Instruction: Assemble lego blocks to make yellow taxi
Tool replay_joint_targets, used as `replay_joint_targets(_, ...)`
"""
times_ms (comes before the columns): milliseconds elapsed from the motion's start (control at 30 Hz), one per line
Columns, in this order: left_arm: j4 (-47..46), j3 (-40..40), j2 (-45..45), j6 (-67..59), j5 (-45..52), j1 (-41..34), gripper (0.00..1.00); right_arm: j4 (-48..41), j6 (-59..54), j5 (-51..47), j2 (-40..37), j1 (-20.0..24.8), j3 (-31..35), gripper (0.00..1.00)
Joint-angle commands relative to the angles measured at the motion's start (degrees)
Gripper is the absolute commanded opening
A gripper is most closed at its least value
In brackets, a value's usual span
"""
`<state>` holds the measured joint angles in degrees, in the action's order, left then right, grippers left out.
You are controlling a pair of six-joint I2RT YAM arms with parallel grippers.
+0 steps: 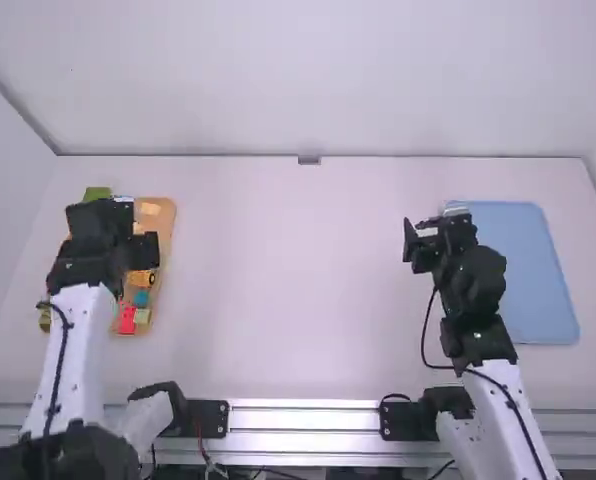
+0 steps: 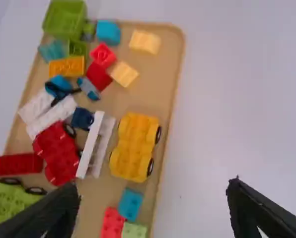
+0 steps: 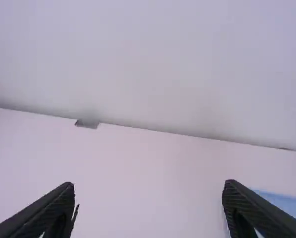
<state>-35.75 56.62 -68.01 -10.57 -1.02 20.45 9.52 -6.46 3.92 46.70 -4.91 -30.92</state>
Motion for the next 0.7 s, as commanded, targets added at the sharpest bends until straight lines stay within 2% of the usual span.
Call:
replay_joint_targets(0,-3.28,5.19,-6.83,-4.59,4.5,3.19,0.84,0.52,-0.76,0.4,1.91,-0.5,-3.31,0.84)
replay_joint_targets(33,-3.86,5.94,-7.9,-4.64,4.48,3.52,0.84,0.6,-0.81,0.43,2.2,-0.53,-3.52,0.84)
replay_joint_targets(100,-8.14,11.69,-16.39,-5.44,4.07,5.72,0.88,1.23,-1.09,0.63,4.32,-0.78,-5.0,0.88)
replay_joint_targets(167,-9.67,13.74,-19.46,-6.71,4.15,6.44,0.89,1.44,-1.22,0.7,5.07,-0.88,-5.52,0.89)
replay_joint_targets(233,-12.84,18.55,-27.01,-7.68,3.38,7.94,0.93,2.0,-1.45,0.85,6.83,-1.06,-6.74,0.92)
replay_joint_targets(367,-14.22,21.92,-34.75,-10.6,3.13,8.76,0.96,2.7,-1.7,1.02,8.69,-1.33,-8.08,0.96)
replay_joint_targets(667,-13.09,22.66,-41.61,-11.78,3.15,9.68,1.0,4.81,-1.95,1.14,10.25,-4.7,-9.18,0.98)
